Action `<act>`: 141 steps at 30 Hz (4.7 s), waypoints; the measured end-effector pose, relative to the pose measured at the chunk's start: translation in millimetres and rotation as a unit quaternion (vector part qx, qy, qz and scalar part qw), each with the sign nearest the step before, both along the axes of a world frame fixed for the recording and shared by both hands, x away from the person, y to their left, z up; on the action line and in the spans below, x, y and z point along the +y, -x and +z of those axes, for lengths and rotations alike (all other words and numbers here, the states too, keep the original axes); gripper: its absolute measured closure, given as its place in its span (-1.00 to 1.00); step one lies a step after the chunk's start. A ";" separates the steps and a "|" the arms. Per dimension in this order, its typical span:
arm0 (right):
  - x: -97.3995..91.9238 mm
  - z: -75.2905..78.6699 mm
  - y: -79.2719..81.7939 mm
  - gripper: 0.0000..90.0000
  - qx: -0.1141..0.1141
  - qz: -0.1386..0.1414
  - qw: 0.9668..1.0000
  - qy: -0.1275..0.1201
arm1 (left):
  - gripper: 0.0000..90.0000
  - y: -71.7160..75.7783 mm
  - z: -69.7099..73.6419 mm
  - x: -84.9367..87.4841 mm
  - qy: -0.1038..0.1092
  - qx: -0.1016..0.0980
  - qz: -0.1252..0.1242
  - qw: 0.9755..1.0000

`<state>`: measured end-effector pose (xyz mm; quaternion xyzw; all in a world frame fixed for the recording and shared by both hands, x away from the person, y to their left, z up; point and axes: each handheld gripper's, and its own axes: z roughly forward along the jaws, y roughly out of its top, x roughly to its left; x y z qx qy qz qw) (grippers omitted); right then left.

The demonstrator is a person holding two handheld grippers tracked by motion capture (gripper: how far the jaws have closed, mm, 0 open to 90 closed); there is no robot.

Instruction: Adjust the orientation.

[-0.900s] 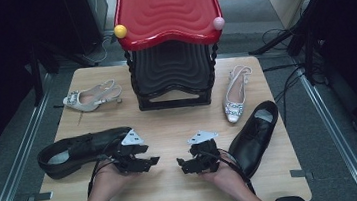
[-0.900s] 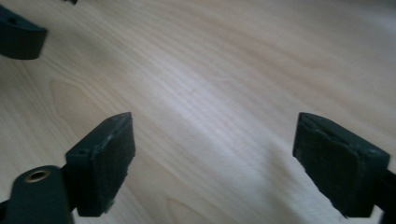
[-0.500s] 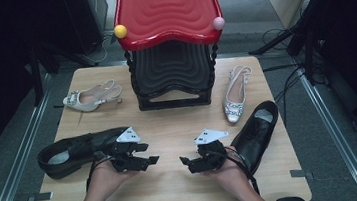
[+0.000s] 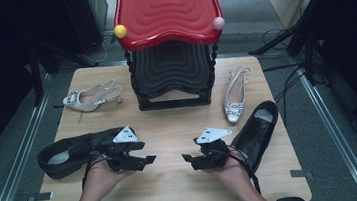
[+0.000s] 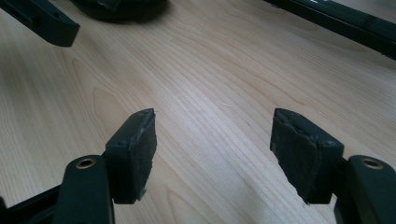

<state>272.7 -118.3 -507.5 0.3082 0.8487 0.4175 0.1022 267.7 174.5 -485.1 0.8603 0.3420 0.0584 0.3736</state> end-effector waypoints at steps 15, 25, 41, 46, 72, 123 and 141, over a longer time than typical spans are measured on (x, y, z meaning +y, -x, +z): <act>0.1 -1.7 -1.9 -0.17 0.023 0.016 1.000 -0.005 | -0.17 1.5 8.9 5.8 -0.003 0.005 -0.004 1.000; -0.9 -1.9 -3.5 -0.14 0.025 0.021 0.999 -0.006 | -0.14 2.8 18.7 18.9 0.020 -0.005 0.008 1.000; 4.1 -3.8 -7.3 -0.14 0.032 0.035 0.999 0.003 | -0.12 9.3 27.6 34.1 0.004 -0.005 0.025 1.000; 5.9 -4.9 -9.2 -0.16 0.034 0.037 0.999 0.004 | -0.15 11.3 30.8 41.7 -0.002 -0.007 0.037 0.999; 19.3 -10.2 -17.8 -0.14 0.053 0.061 0.997 0.004 | -0.16 20.3 34.3 92.8 -0.028 0.001 0.111 0.993; 29.5 -14.5 -20.0 -0.14 0.051 0.074 0.996 0.029 | 0.09 11.9 6.6 151.2 -0.014 0.036 0.212 0.976; 22.4 -14.2 -17.4 -0.14 0.048 0.061 0.997 0.029 | 0.77 3.9 31.3 121.0 0.084 0.035 0.162 0.983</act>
